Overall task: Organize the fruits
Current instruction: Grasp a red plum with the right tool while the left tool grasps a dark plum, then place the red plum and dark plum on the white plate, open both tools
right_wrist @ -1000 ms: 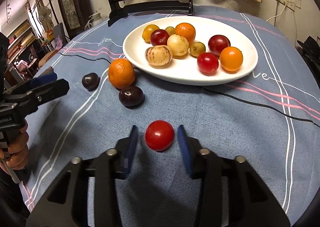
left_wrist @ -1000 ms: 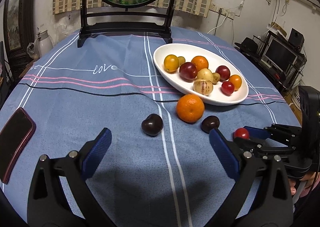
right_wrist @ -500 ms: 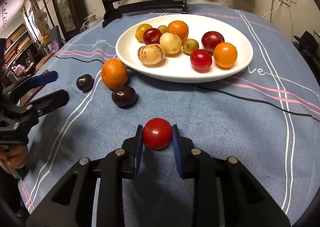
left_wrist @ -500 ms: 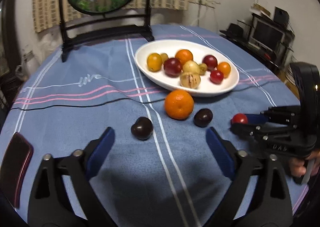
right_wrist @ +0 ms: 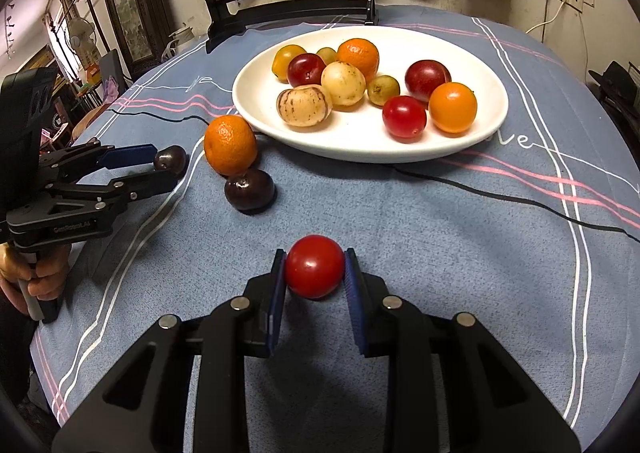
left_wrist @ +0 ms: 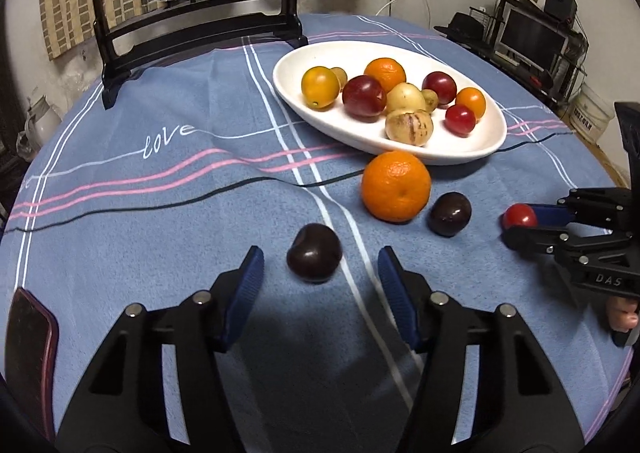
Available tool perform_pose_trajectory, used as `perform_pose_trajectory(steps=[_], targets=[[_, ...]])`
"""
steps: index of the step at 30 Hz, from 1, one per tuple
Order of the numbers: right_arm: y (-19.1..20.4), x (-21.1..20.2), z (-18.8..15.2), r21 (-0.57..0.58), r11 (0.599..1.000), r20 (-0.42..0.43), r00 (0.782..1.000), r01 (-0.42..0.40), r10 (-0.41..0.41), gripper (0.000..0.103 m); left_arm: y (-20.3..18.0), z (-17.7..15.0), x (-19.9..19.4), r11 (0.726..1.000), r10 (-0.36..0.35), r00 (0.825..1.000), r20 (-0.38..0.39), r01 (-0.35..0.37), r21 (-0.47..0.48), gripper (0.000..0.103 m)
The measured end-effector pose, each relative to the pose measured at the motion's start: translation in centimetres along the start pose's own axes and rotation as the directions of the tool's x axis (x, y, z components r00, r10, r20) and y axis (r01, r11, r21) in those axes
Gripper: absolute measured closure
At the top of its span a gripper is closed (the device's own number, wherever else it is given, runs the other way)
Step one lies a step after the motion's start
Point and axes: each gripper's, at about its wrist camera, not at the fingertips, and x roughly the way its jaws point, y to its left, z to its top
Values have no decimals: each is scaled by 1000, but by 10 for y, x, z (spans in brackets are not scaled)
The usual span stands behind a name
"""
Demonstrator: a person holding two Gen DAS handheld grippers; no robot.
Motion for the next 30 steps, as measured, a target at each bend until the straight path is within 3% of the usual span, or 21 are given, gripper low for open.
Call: perform_pose_trajectory(steps=[5, 11, 17, 23, 30], targets=[[0, 0, 0, 0, 1000, -1, 1000, -1, 1, 75, 2, 4, 8, 1000, 3, 1000, -23, -2, 19, 58], [-1, 1, 0, 0, 1000, -1, 1000, -1, 1, 75, 4, 6, 12, 1000, 2, 1000, -28, -1, 24, 60], [-1, 2, 0, -2, 1000, 0, 1000, -1, 1, 75, 2, 5, 15, 999, 5, 999, -41, -4, 33, 73], [-1, 0, -1, 7, 1000, 5, 1000, -19, 19, 75, 0, 5, 9, 1000, 3, 999, -43, -2, 16, 74], [-3, -13, 0, 17, 997, 54, 995, -81, 80, 74, -14, 16, -26, 999, 23, 999, 24, -24, 43, 74]])
